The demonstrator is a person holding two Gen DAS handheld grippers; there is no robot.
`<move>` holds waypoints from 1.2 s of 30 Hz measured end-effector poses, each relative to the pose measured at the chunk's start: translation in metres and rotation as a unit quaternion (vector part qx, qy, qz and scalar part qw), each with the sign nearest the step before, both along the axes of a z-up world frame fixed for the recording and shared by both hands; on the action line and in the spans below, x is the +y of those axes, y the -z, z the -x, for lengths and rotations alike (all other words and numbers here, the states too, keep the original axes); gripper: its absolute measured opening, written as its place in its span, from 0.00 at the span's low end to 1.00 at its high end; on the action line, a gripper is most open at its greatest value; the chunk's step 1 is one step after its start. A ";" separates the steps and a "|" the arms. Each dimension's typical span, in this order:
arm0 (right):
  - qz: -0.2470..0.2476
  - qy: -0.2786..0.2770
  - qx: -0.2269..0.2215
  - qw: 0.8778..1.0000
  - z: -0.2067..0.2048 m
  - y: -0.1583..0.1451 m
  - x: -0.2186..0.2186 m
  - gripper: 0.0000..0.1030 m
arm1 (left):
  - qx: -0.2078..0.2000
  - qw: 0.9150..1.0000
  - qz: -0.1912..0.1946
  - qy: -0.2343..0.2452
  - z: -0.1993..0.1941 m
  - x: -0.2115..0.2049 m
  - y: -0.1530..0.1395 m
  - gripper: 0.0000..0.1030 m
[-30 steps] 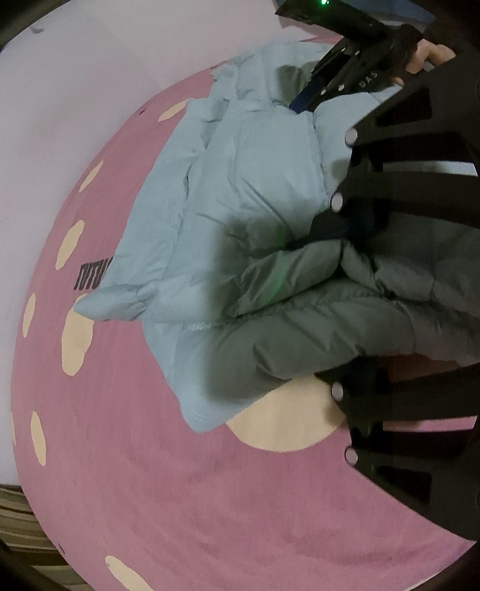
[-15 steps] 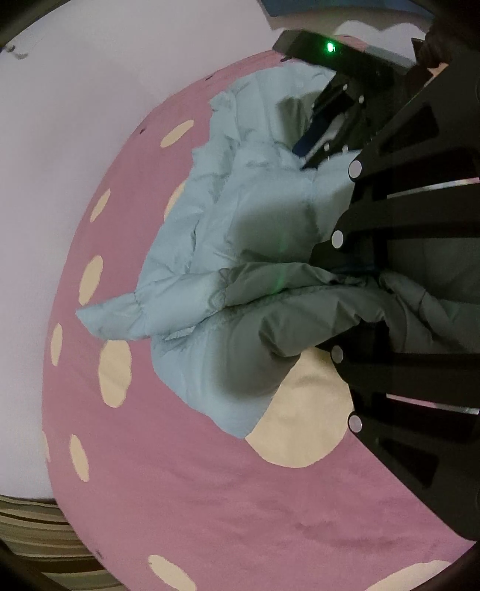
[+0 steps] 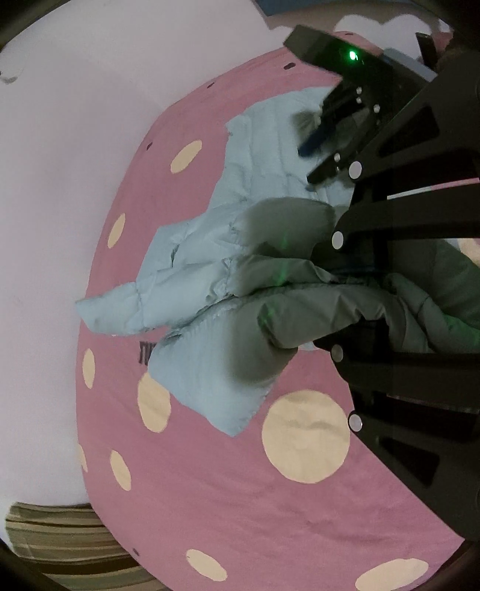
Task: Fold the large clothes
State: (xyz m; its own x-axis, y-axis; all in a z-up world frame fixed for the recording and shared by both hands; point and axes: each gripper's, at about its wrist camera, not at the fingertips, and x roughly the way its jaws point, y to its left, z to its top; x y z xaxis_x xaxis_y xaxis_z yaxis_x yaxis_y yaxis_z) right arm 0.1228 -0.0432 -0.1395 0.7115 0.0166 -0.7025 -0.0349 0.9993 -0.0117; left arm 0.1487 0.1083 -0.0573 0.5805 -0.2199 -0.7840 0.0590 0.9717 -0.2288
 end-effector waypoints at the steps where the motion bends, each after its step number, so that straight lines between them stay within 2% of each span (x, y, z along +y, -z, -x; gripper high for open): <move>1: 0.004 0.008 -0.007 1.000 0.003 -0.006 -0.009 0.49 | -0.003 1.000 -0.002 0.004 0.002 -0.005 -0.003 0.15; 7: 0.020 0.059 -0.018 0.998 0.020 -0.023 -0.071 0.49 | -0.013 0.999 -0.015 0.029 0.003 -0.052 -0.015 0.15; 10: 0.019 0.082 -0.012 0.996 0.029 -0.022 -0.098 0.49 | -0.019 0.998 -0.038 0.044 0.002 -0.079 -0.014 0.15; 13: 0.014 0.106 -0.004 0.994 0.036 -0.017 -0.126 0.49 | -0.018 0.996 -0.064 0.061 -0.001 -0.107 -0.006 0.15; 18: -0.004 0.136 0.005 0.991 0.047 -0.010 -0.164 0.49 | -0.001 0.994 -0.079 0.079 -0.008 -0.148 0.014 0.15; 24: -0.017 0.150 0.013 0.988 0.052 -0.003 -0.187 0.49 | 0.013 0.991 -0.092 0.096 -0.015 -0.188 0.037 0.15; 28: -0.020 0.153 0.019 0.988 0.057 0.002 -0.197 0.49 | 0.016 0.989 -0.101 0.103 -0.005 -0.205 0.046 0.16; 32: -0.030 0.157 0.022 0.987 0.059 0.004 -0.203 0.49 | 0.014 0.991 -0.086 0.099 -0.005 -0.207 0.046 0.27; 36: -0.031 0.161 0.019 0.986 0.065 0.000 -0.204 0.49 | 0.008 0.991 -0.073 0.108 0.002 -0.212 0.040 0.47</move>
